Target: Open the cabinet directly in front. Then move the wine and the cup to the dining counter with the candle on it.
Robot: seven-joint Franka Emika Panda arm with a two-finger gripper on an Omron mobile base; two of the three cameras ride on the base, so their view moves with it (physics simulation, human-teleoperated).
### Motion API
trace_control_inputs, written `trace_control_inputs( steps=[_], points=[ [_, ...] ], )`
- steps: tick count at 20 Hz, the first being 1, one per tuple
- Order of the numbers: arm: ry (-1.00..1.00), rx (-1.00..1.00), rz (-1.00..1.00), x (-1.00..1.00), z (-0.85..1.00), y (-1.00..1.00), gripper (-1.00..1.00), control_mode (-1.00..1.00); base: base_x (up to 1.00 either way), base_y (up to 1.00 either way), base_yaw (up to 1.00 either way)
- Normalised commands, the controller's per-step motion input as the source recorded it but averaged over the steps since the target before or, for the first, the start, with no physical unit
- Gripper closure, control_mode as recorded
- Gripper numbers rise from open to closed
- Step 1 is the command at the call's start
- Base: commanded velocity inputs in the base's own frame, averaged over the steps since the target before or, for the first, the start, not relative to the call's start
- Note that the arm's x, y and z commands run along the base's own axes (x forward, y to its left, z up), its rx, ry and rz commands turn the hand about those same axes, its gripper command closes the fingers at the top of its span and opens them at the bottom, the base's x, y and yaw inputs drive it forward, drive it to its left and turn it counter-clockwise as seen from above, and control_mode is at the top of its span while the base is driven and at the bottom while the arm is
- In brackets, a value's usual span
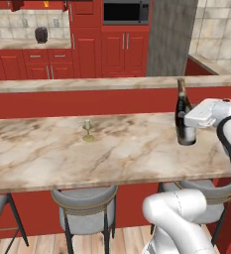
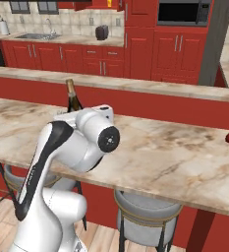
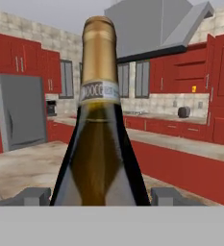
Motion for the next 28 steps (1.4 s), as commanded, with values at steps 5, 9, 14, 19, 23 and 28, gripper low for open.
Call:
trace_control_inputs(
  steps=[5, 9, 14, 19, 23, 28],
  points=[
    [0.05, 0.0, 0.0, 0.81, -0.27, 0.32, 1.0, -1.0, 0.0, 0.0, 0.0],
    [0.11, 0.0, 0.0, 1.0, -0.35, 0.45, 1.0, -1.0, 0.0, 0.0, 0.0],
    [0.08, 0.04, 0.0, 0.93, -0.43, 0.4, 1.0, -1.0, 0.0, 0.0, 0.0],
    [-0.12, 0.34, 0.0, 0.14, -0.52, 0.01, 1.0, -1.0, 0.0, 0.0, 0.0],
    [-0.18, 0.2, -0.02, 0.0, -0.26, 0.0, 1.0, -1.0, 0.0, 0.0, 0.0],
    [0.0, 0.0, 0.0, 0.01, 0.0, 0.0, 1.0, -1.0, 0.0, 0.0, 0.0]
  ],
)
